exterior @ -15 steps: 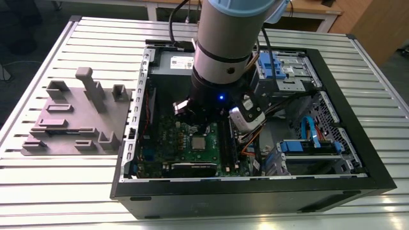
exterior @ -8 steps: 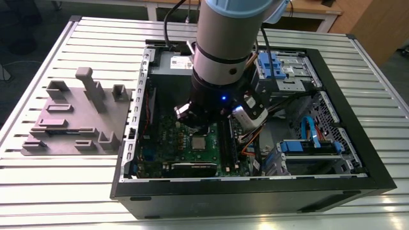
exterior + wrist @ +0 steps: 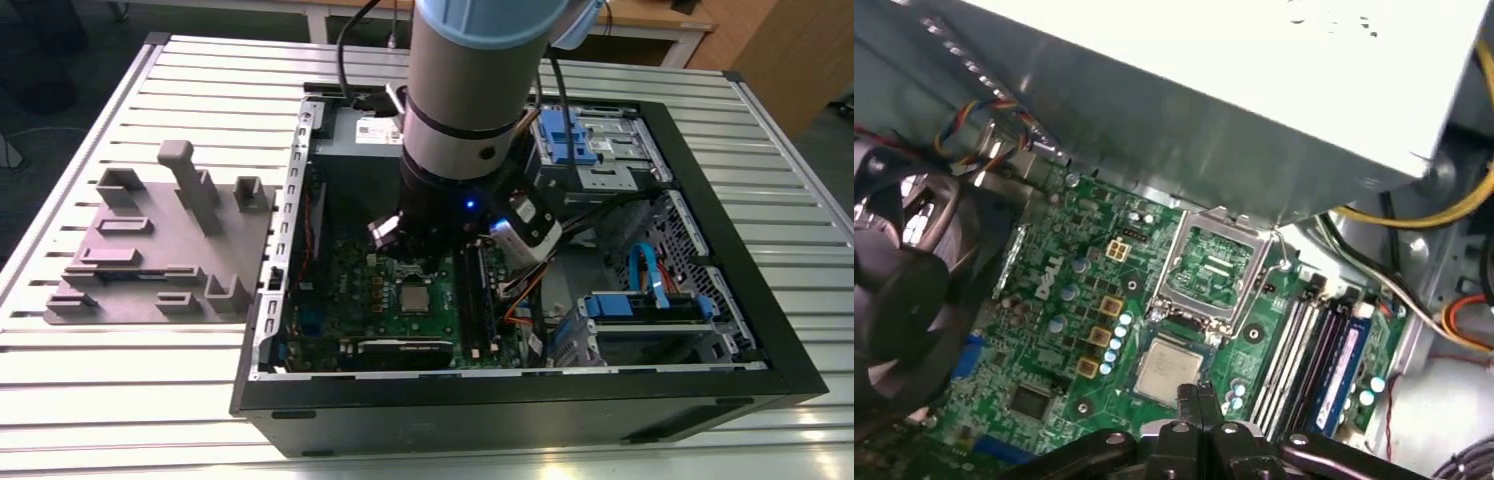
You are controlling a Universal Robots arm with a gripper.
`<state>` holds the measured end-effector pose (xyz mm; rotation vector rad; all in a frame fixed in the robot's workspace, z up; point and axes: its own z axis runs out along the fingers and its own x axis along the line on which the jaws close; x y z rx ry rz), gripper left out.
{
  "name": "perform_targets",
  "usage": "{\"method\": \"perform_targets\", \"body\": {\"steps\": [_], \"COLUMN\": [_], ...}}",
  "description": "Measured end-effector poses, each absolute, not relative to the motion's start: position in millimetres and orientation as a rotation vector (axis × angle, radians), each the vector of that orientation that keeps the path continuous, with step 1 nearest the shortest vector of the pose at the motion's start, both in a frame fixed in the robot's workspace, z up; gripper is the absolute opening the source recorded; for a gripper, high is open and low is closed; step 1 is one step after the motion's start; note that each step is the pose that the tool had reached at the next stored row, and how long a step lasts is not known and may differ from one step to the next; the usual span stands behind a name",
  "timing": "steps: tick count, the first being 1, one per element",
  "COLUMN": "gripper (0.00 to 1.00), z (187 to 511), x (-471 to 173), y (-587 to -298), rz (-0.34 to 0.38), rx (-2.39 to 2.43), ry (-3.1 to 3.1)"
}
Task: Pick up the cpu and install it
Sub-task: 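Close the cpu cover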
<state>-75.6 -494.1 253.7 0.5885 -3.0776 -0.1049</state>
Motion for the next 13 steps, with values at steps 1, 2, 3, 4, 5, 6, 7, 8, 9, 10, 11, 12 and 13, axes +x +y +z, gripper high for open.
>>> {"method": "perform_targets", "body": {"steps": [1,2,3,4,5,6,7,8,9,10,11,12,13], "gripper": [0.11,0.11,0.11,0.11,0.11,0.11,0.11,0.11,0.11,0.11,0.11,0.11,0.11], "z": [252.9,251.9,250.8,249.7,248.7,248.0,247.9,247.9,247.7,247.8,247.6,246.5,245.3], "x": [-75.6,-75.6,-75.6,-75.6,-75.6,-75.6,-75.5,-75.4,-75.3,-75.1,-75.1,-75.1,-75.1], "y": [-494.2,-494.2,-494.2,-494.2,-494.2,-494.2,-494.3,-494.3,-494.2,-494.2,-494.2,-494.1,-494.2], "rz": [-0.104,-0.104,-0.104,-0.104,-0.104,-0.104,-0.109,-0.135,-0.162,-0.192,-0.216,-0.221,-0.221], "rx": [0.616,0.644,0.671,0.701,0.728,0.753,0.769,0.778,0.784,0.789,0.795,0.807,0.833], "ry": [-3.072,-3.065,-3.059,-3.052,-3.044,-3.038,-3.034,-3.035,-3.037,-3.039,-3.039,-3.036,-3.028]}}
